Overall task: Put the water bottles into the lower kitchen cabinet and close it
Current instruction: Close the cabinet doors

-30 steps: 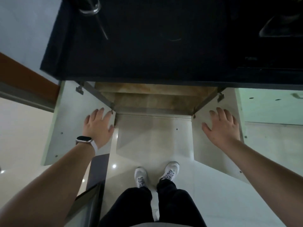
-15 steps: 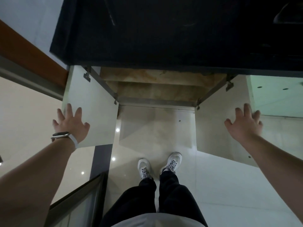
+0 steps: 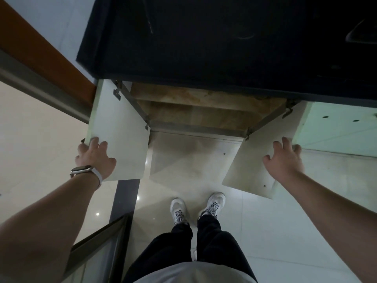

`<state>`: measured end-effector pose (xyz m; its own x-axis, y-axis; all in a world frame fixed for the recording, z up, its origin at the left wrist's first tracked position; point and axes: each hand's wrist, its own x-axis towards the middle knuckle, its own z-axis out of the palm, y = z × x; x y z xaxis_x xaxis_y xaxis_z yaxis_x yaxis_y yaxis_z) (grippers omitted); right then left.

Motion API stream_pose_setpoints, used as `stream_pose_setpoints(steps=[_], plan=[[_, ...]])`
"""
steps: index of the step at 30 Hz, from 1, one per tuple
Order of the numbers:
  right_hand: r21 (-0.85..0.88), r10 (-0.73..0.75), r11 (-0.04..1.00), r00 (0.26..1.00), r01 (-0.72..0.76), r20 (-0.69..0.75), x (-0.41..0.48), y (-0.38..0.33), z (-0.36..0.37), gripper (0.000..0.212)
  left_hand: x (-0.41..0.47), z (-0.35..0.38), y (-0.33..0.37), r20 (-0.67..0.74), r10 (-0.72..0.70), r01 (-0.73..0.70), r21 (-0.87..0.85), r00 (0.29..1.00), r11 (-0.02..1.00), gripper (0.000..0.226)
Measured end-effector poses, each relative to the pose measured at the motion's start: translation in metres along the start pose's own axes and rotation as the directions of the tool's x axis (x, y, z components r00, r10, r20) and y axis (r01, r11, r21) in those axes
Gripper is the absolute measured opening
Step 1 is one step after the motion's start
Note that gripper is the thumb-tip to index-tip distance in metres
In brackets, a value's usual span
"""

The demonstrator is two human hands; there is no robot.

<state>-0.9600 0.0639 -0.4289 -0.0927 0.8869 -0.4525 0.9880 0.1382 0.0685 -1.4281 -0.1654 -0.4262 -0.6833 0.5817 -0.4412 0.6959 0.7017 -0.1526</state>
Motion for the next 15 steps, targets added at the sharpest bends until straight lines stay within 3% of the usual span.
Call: stream_pose_setpoints(steps=[4, 8, 15], plan=[[0.029, -0.077, 0.997, 0.997, 0.076, 0.017, -0.013, -0.033, 0.005, 0.053, -0.009, -0.002, 0.010, -0.017, 0.075, -0.076, -0.026, 0.997, 0.997, 0.056], [0.024, -0.185, 0.983, 0.982, 0.185, 0.037, -0.023, -0.061, 0.009, 0.063, -0.022, -0.004, 0.024, -0.022, 0.244, -0.245, -0.045, 0.970, 0.969, 0.060], [0.147, -0.260, 0.957, 0.964, 0.251, 0.046, -0.037, -0.080, -0.003, 0.070, -0.034, -0.009, 0.054, -0.074, 0.565, -0.570, -0.090, 0.822, 0.817, 0.063]])
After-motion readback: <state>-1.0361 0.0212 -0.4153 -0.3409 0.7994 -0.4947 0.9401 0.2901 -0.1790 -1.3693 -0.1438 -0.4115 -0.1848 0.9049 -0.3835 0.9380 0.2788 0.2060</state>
